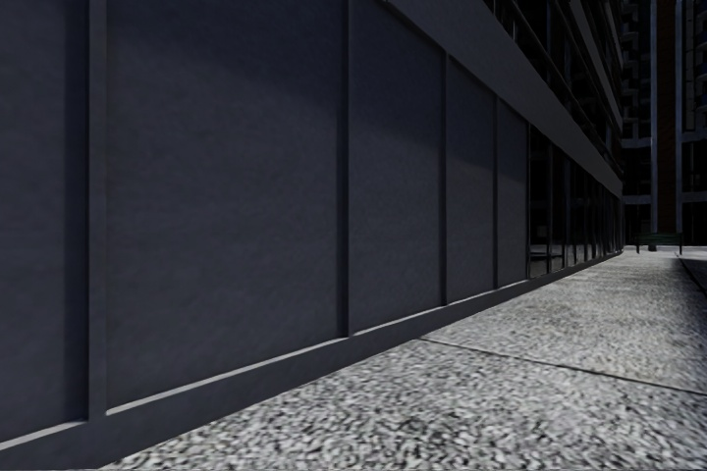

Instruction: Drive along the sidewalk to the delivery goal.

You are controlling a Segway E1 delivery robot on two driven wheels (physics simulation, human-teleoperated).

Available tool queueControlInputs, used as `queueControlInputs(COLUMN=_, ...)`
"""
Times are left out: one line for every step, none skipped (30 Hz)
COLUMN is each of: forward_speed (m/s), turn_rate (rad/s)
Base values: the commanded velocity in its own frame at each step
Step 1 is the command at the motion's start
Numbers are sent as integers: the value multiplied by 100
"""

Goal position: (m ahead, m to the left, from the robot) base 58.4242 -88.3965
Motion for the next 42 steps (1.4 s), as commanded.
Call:
queueControlInputs(forward_speed=200, turn_rate=-42)
queueControlInputs(forward_speed=200, turn_rate=-56)
queueControlInputs(forward_speed=200, turn_rate=-56)
queueControlInputs(forward_speed=200, turn_rate=-64)
queueControlInputs(forward_speed=200, turn_rate=-66)
queueControlInputs(forward_speed=200, turn_rate=-67)
queueControlInputs(forward_speed=200, turn_rate=-67)
queueControlInputs(forward_speed=200, turn_rate=-67)
queueControlInputs(forward_speed=200, turn_rate=-68)
queueControlInputs(forward_speed=200, turn_rate=-78)
queueControlInputs(forward_speed=200, turn_rate=-81)
queueControlInputs(forward_speed=200, turn_rate=-81)
queueControlInputs(forward_speed=200, turn_rate=-82)
queueControlInputs(forward_speed=200, turn_rate=-82)
queueControlInputs(forward_speed=200, turn_rate=-82)
queueControlInputs(forward_speed=200, turn_rate=-82)
queueControlInputs(forward_speed=200, turn_rate=-82)
queueControlInputs(forward_speed=200, turn_rate=-82)
queueControlInputs(forward_speed=200, turn_rate=-82)
queueControlInputs(forward_speed=200, turn_rate=-82)
queueControlInputs(forward_speed=200, turn_rate=-82)
queueControlInputs(forward_speed=200, turn_rate=-82)
queueControlInputs(forward_speed=200, turn_rate=-82)
queueControlInputs(forward_speed=200, turn_rate=-82)
queueControlInputs(forward_speed=200, turn_rate=-60)
queueControlInputs(forward_speed=200, turn_rate=0)
queueControlInputs(forward_speed=200, turn_rate=0)
queueControlInputs(forward_speed=200, turn_rate=0)
queueControlInputs(forward_speed=200, turn_rate=0)
queueControlInputs(forward_speed=200, turn_rate=0)
queueControlInputs(forward_speed=200, turn_rate=0)
queueControlInputs(forward_speed=200, turn_rate=0)
queueControlInputs(forward_speed=200, turn_rate=0)
queueControlInputs(forward_speed=200, turn_rate=0)
queueControlInputs(forward_speed=200, turn_rate=0)
queueControlInputs(forward_speed=200, turn_rate=0)
queueControlInputs(forward_speed=200, turn_rate=0)
queueControlInputs(forward_speed=200, turn_rate=0)
queueControlInputs(forward_speed=200, turn_rate=0)
queueControlInputs(forward_speed=200, turn_rate=0)
queueControlInputs(forward_speed=200, turn_rate=0)
queueControlInputs(forward_speed=200, turn_rate=0)
